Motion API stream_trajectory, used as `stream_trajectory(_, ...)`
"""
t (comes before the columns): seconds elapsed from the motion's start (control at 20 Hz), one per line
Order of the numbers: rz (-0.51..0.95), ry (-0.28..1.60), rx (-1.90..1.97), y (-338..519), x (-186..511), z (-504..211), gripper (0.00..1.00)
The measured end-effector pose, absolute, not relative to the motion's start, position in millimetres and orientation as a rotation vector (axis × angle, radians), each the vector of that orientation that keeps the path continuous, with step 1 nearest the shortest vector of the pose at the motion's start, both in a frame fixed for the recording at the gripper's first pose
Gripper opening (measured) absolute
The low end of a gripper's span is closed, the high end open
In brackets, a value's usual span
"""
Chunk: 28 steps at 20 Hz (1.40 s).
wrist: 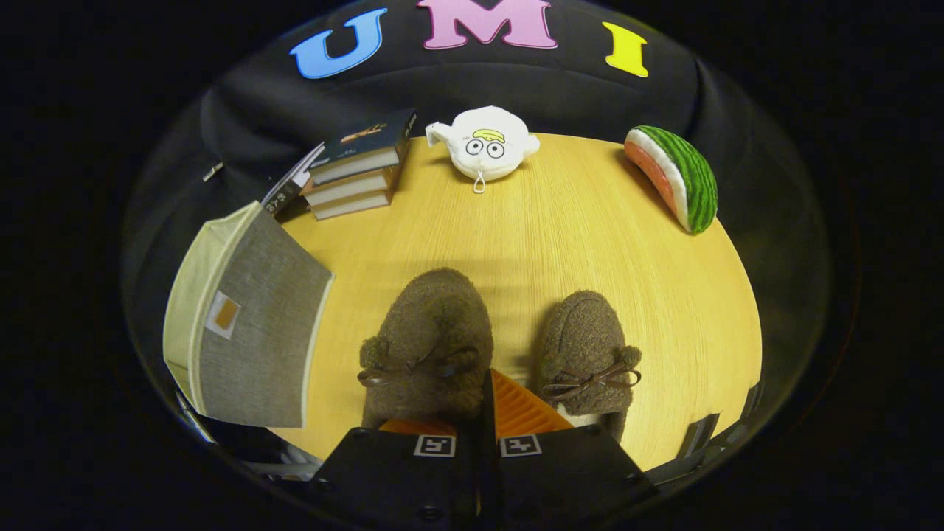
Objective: Open the storage box then place both shoes into the box .Put the left shoe in first, then the right shoe, with the right side of both shoes facing outward in a uniform manner.
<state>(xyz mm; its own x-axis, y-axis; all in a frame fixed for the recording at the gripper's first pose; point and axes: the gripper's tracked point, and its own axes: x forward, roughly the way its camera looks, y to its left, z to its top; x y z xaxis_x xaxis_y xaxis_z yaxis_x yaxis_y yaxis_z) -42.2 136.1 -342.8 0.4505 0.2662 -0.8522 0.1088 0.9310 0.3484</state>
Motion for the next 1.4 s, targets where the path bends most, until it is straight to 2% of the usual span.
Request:
stream_trajectory(0.25,0.085,1.087,0.461,161.1,-21.6,-266.6,0.07)
stream_trajectory(0.65,0.187,1.082,0.536,271.0,18.9,-171.4,0.07)
stream_trajectory(1.05,0.245,1.176,0.508,387.8,15.9,-196.8,0.07)
stream_trajectory(1.4,0.163,1.204,0.464,416.7,25.6,-235.1,0.08)
